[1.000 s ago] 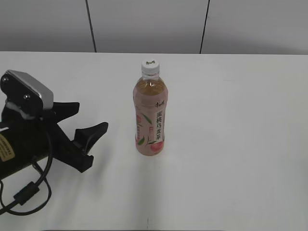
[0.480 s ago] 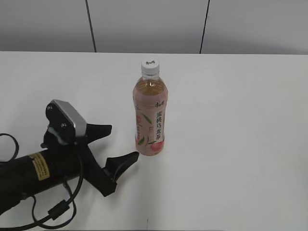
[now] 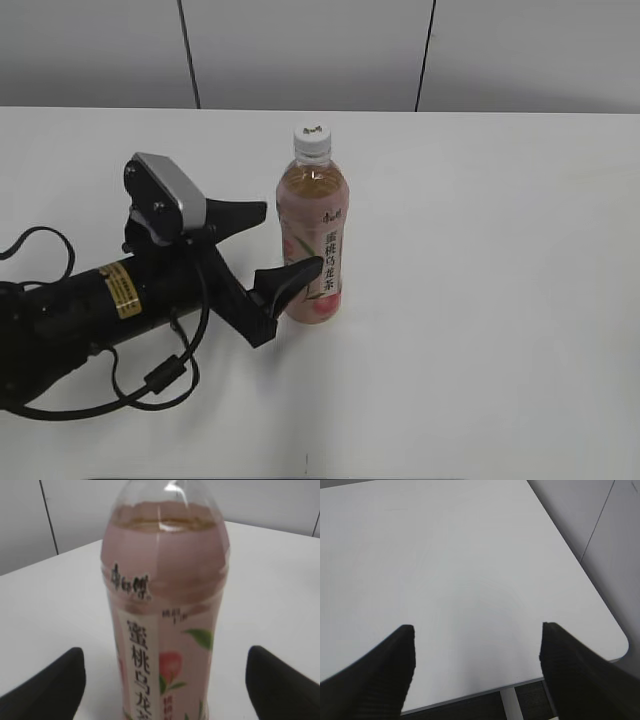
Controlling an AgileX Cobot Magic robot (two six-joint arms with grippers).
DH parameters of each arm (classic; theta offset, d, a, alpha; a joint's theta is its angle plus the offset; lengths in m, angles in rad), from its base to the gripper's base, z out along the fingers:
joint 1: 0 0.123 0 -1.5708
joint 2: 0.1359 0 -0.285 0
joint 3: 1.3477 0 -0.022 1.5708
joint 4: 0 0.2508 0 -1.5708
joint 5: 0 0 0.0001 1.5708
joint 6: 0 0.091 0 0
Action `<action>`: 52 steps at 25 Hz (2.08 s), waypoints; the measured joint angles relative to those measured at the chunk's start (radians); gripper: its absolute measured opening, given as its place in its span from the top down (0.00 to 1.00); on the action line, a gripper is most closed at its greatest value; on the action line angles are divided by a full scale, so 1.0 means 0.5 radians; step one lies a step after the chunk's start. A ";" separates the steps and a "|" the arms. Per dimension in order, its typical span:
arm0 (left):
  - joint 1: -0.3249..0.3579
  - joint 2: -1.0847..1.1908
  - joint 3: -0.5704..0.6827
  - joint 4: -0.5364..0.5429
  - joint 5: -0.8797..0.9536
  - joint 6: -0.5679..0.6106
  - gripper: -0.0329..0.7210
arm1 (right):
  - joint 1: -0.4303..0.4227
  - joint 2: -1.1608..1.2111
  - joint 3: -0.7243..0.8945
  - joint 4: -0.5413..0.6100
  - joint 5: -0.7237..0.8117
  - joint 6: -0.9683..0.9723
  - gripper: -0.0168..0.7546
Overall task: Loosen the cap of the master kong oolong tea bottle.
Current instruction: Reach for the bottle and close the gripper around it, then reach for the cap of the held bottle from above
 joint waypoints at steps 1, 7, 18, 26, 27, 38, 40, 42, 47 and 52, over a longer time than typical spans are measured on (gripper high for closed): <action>0.000 0.000 -0.020 0.009 0.000 -0.002 0.18 | 0.000 0.000 0.000 0.000 0.000 0.000 0.22; 0.000 0.043 -0.153 0.097 -0.009 -0.077 0.18 | 0.000 0.000 0.000 0.000 0.000 0.001 0.22; 0.000 0.232 -0.316 0.130 -0.007 -0.110 0.18 | 0.000 0.000 0.000 0.000 0.000 0.001 0.22; 0.000 0.341 -0.439 0.135 -0.009 -0.110 0.25 | 0.000 0.000 0.000 0.002 0.000 0.001 0.22; 0.000 0.348 -0.441 0.146 -0.009 -0.110 0.30 | 0.000 0.000 0.000 0.002 0.000 0.001 0.22; 0.000 0.349 -0.442 0.302 -0.013 -0.112 0.45 | 0.000 0.011 -0.014 0.085 -0.028 -0.072 0.22; 0.000 0.349 -0.442 0.327 -0.013 -0.114 0.45 | 0.000 0.070 -0.035 0.165 -0.079 -0.173 0.22; 0.000 0.345 -0.442 0.347 -0.010 -0.116 0.45 | 0.000 0.208 -0.065 0.243 -0.096 -0.249 0.22; 0.000 0.278 -0.442 0.390 0.098 -0.116 0.45 | 0.000 0.687 -0.189 0.351 -0.112 -0.408 0.22; 0.000 0.229 -0.442 0.482 0.193 -0.116 0.45 | 0.000 1.220 -0.392 0.599 -0.131 -0.696 0.22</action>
